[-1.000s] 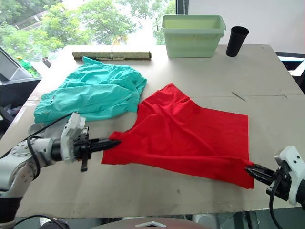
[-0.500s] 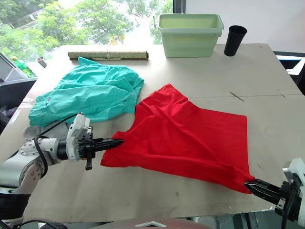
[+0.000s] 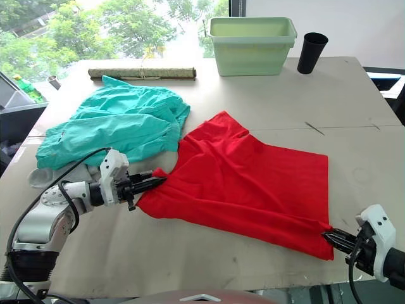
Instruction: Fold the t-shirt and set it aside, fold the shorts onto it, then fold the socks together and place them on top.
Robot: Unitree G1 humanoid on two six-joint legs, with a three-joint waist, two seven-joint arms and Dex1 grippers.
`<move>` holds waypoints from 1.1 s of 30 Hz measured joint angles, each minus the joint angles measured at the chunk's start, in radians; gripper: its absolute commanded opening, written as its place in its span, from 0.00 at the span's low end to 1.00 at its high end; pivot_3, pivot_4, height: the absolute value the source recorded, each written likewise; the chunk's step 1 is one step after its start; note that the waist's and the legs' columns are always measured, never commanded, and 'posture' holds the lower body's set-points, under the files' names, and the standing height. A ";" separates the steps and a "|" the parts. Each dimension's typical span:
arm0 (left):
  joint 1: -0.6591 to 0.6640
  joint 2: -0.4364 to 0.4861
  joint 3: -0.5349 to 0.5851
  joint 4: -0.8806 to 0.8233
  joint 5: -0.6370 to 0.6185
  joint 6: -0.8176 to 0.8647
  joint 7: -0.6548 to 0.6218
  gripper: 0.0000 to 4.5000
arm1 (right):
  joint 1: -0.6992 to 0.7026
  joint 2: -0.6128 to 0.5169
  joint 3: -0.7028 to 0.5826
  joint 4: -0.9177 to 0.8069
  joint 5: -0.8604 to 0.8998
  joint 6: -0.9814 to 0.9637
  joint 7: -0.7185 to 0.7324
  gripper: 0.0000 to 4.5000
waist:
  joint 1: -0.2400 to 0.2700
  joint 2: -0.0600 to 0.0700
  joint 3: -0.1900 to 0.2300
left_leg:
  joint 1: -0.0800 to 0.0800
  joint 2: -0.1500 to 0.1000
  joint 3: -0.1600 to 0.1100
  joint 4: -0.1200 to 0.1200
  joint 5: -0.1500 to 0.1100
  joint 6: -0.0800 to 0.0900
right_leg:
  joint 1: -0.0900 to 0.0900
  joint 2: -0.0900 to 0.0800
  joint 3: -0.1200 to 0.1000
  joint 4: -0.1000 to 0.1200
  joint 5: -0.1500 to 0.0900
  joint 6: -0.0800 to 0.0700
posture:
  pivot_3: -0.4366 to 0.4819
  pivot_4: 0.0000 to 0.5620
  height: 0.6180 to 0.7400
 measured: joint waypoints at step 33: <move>-0.044 0.084 -0.239 -0.109 0.210 0.012 -0.021 0.00 | -0.945 -0.223 0.732 0.329 -0.383 0.078 -0.112 0.22 | -0.021 0.000 -0.005 | 0.004 0.000 0.001 0.004 0.000 0.000 | 0.002 -0.001 -0.001 0.003 -0.001 -0.003 | 0.48 0.27 0.89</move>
